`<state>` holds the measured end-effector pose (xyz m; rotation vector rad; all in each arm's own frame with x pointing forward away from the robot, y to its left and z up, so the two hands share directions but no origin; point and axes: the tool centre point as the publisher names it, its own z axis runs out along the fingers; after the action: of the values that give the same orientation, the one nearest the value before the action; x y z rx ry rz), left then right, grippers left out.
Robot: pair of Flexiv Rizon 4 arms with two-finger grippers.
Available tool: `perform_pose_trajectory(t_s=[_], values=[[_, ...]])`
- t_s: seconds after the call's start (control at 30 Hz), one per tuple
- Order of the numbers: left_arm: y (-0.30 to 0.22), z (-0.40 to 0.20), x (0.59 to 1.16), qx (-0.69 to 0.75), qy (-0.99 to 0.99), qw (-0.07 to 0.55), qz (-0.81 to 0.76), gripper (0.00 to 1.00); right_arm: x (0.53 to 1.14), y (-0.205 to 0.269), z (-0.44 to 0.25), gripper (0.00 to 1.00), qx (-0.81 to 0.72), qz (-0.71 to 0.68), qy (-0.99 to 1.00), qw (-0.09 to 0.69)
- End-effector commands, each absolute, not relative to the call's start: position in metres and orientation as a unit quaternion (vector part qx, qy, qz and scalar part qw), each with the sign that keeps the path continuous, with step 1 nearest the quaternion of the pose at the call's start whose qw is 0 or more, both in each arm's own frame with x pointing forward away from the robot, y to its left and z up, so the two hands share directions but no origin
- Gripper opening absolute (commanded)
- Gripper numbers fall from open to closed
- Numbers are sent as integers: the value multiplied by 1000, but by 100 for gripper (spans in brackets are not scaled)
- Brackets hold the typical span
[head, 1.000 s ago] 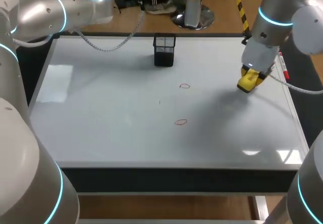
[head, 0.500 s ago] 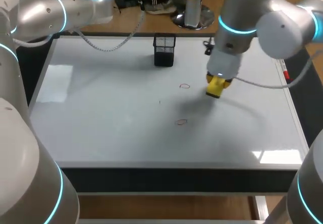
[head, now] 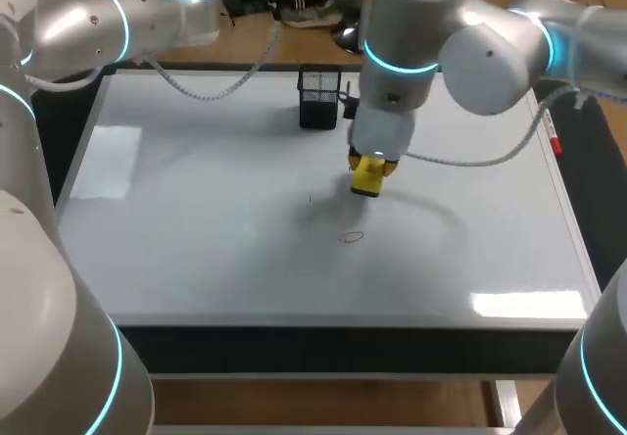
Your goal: Pick up the inspection probe, press it on each red-marked spot on the whiteboard one by one, put down the probe, pick up the eraser, and wipe off all the red marks.
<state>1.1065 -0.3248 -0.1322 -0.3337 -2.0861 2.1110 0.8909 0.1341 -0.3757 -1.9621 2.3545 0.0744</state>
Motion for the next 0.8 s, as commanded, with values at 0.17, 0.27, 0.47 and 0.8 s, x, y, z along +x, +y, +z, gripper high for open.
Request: perform_pose_trajectory(t_s=[0.17, 0.27, 0.47, 0.8], values=[[-325, -131, 1109, -113, -696, 80, 705, 0, 909, 164, -391, 0, -659, 10, 752, 0], [-325, -131, 1109, -113, -696, 80, 705, 0, 914, 168, -394, 0, -661, 9, 750, -5], [-325, -131, 1109, -113, -696, 80, 705, 0, 922, 172, -400, 0, -668, 11, 744, -14], [-325, -131, 1109, -113, -696, 80, 705, 0, 928, 170, -412, 0, -672, 19, 740, -23]])
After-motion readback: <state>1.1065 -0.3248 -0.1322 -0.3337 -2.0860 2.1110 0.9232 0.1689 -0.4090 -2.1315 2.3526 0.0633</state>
